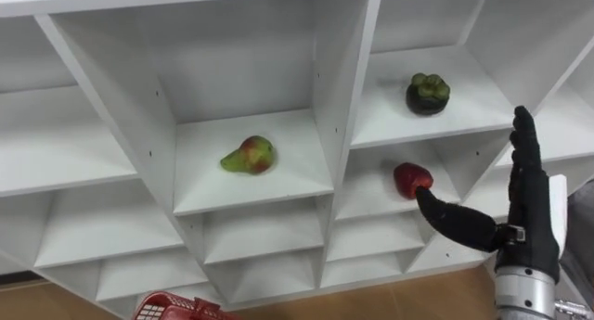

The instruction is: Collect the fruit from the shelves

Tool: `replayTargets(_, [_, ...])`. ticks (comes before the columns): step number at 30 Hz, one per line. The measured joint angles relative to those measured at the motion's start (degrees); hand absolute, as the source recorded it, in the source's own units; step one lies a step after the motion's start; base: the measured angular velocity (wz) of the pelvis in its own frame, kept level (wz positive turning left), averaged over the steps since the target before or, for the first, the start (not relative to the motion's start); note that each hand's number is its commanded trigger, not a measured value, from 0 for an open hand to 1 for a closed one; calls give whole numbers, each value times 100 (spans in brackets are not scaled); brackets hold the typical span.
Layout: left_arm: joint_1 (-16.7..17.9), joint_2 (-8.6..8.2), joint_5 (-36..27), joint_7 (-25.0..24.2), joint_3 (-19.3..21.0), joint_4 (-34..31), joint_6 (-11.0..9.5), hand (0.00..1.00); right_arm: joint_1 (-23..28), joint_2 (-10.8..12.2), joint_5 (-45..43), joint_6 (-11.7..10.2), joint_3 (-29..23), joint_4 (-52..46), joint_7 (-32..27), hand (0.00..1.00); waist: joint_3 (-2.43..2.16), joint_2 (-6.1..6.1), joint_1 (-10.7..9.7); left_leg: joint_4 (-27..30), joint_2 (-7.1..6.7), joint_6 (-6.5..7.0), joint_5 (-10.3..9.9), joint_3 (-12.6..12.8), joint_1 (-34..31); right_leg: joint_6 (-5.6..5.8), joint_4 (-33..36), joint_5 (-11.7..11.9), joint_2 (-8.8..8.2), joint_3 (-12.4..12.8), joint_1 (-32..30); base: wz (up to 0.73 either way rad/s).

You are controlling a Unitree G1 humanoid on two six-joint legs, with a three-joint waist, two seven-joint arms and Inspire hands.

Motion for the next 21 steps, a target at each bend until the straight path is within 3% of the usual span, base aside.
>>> replayTargets(12, [-96,48,-40,-159,-81,14,7,100,-659,-289,58,-1,39,-47,-242,0,11,-17,65,6,11,-12,8,-13,-3,-9,-1,6,7,-20,7,0])
replayTargets(21, [-91,260,12,-238,-78,-4,244,100,-939,-364,180,21,-31,-40,-263,0,28,-87,140,38,7,-16,13,-91,-11,-9,7,6,-4,-76,33,3])
